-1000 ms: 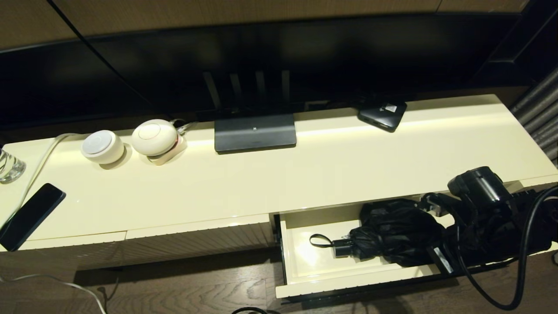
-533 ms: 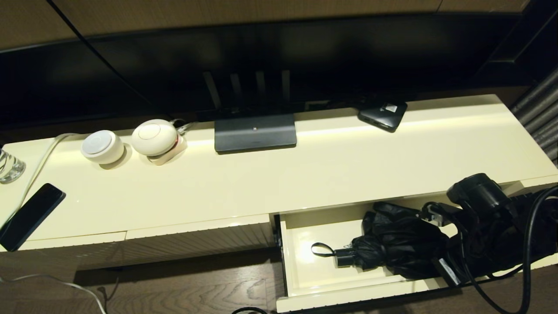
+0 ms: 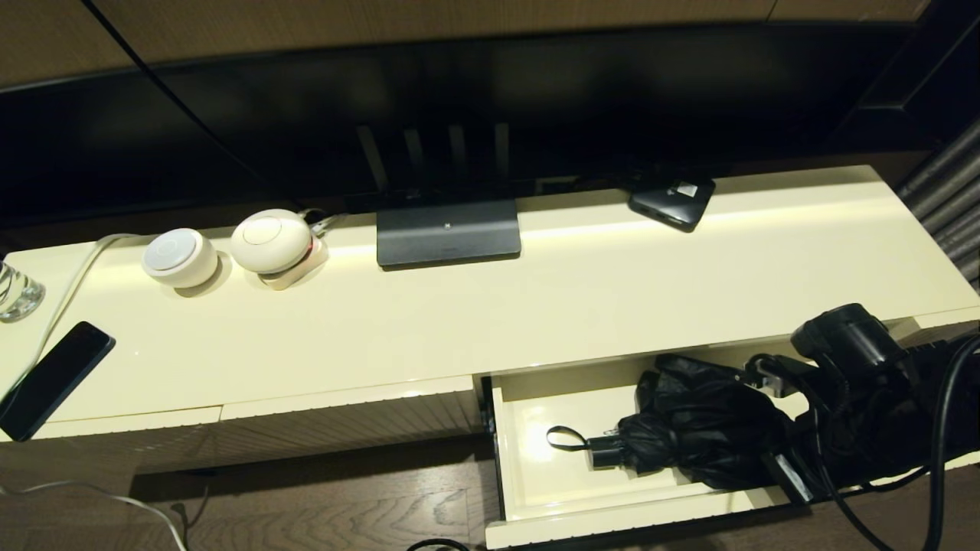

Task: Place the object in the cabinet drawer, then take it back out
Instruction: Open the drawer

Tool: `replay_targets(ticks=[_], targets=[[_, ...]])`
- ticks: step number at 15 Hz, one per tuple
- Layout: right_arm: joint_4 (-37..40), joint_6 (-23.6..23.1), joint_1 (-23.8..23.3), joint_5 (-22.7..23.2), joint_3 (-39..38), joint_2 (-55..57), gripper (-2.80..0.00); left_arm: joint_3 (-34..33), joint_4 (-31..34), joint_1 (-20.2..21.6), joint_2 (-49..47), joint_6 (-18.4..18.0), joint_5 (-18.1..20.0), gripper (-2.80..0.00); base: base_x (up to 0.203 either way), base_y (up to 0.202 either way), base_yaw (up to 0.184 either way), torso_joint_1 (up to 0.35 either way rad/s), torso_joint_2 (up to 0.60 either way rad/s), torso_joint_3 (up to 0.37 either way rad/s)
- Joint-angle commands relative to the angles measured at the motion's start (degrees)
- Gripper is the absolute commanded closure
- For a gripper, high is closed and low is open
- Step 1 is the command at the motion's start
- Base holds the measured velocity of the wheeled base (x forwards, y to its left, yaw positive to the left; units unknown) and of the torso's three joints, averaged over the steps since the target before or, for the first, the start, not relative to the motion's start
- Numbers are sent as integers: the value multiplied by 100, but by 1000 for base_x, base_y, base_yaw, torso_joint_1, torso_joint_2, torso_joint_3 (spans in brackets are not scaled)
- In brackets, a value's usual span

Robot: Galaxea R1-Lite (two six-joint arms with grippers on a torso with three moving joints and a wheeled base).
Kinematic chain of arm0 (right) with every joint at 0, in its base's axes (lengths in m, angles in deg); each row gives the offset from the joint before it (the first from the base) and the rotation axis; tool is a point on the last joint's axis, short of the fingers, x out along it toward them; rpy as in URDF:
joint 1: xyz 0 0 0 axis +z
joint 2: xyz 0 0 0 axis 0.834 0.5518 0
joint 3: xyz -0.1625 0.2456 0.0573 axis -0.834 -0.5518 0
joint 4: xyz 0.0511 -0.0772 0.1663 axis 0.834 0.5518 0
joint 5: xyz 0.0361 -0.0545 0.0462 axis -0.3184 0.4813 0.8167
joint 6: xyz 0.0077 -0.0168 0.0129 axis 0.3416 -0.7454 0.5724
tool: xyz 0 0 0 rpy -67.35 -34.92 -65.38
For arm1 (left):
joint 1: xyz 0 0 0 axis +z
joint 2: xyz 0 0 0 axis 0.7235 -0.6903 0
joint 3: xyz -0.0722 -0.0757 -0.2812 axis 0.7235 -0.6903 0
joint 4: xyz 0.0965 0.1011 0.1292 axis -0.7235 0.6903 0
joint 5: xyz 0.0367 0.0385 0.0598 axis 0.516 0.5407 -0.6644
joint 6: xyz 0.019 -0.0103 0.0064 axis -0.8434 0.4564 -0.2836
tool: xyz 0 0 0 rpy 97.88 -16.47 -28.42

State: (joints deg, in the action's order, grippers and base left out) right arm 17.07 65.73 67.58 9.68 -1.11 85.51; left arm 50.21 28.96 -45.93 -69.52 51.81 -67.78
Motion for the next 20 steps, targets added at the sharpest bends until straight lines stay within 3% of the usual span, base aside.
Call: replay_targets(ticks=[1,5,7,10,17,20], targets=[[-248,-10,1,-10,-84,-295,0,-18,-6,2,-7,1,-1,0,0,0,0,0,0,0],[-367,-65,1,-22,-177,-539,0,-18,-6,2,-7,1,-1,0,0,0,0,0,0,0],[-550,-380,-4,-22,-422,-900,0,-18,-6,2,-7,1,-1,0,0,0,0,0,0,0],[-1142,-1506,-53,1,-870,-1203,0,-18,2,2,-7,1,-1,0,0,0,0,0,0,0],[-1017,-5184,-172,4,-983,-1354,0,-18,-6,2,-7,1,-1,0,0,0,0,0,0,0],[-999,-6386,-227,-4,-732,-1192,0,-18,-6,2,-7,1,-1,0,0,0,0,0,0,0]])
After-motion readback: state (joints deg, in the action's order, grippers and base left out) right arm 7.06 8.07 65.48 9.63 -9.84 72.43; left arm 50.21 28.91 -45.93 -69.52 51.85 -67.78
